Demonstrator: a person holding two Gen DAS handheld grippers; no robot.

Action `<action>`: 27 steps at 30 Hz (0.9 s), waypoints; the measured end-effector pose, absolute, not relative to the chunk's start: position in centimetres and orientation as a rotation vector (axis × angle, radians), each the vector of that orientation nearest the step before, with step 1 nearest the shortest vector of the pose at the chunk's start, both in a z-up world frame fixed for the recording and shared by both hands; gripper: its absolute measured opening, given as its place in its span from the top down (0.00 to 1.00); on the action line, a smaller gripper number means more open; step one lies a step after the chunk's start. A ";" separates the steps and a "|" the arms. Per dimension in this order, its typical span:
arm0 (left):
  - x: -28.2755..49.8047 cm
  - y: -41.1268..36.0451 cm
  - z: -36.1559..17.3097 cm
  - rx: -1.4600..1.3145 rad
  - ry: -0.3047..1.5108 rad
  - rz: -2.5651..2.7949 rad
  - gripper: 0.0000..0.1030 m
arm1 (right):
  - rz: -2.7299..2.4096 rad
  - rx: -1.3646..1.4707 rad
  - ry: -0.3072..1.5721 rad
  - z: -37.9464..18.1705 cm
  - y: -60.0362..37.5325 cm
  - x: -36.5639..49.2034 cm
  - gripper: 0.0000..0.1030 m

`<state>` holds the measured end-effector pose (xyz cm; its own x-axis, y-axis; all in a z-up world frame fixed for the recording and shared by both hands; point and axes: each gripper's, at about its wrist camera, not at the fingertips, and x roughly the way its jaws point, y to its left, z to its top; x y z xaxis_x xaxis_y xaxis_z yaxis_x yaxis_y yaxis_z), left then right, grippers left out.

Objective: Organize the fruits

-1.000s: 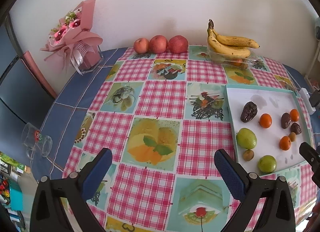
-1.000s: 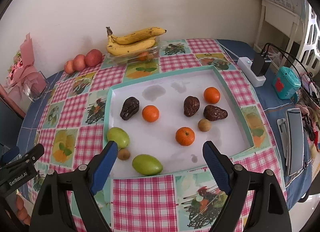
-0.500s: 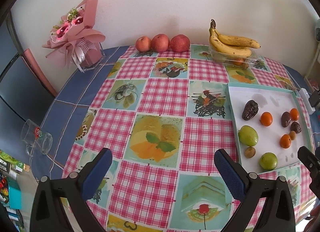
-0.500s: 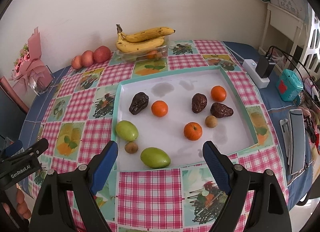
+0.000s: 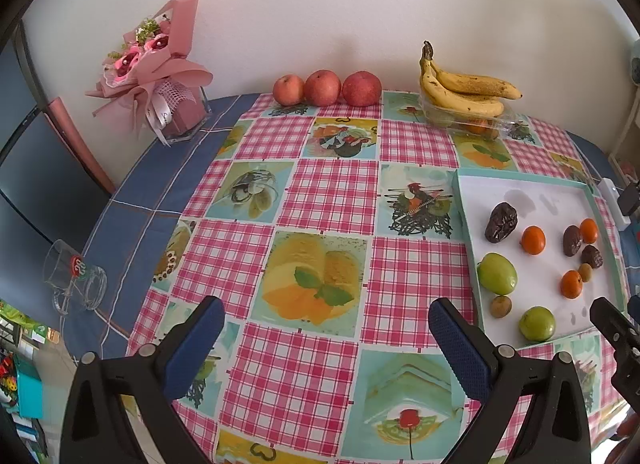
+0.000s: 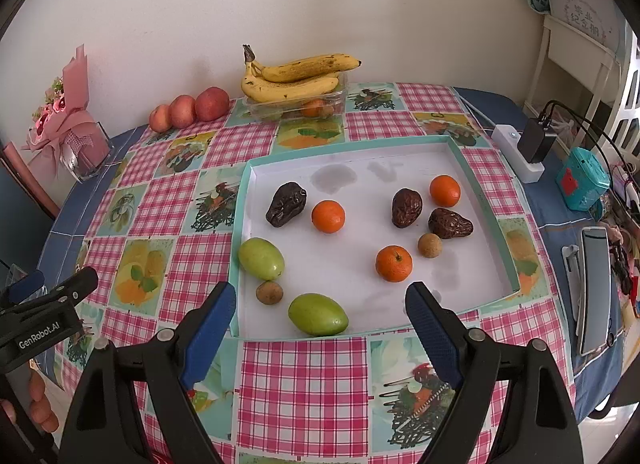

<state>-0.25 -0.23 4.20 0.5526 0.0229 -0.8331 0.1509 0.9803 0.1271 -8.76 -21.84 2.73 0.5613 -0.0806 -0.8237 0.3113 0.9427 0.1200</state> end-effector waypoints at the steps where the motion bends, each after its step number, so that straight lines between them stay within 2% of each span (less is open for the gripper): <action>1: -0.2 -0.2 4.2 0.193 0.985 -0.077 0.00 | -0.234 0.266 0.950 2.7 -21.8 -8.8 0.15; 27: -0.1 -0.1 4.2 0.201 0.985 -0.077 0.00 | -0.233 0.260 0.962 2.3 -21.7 -8.6 0.15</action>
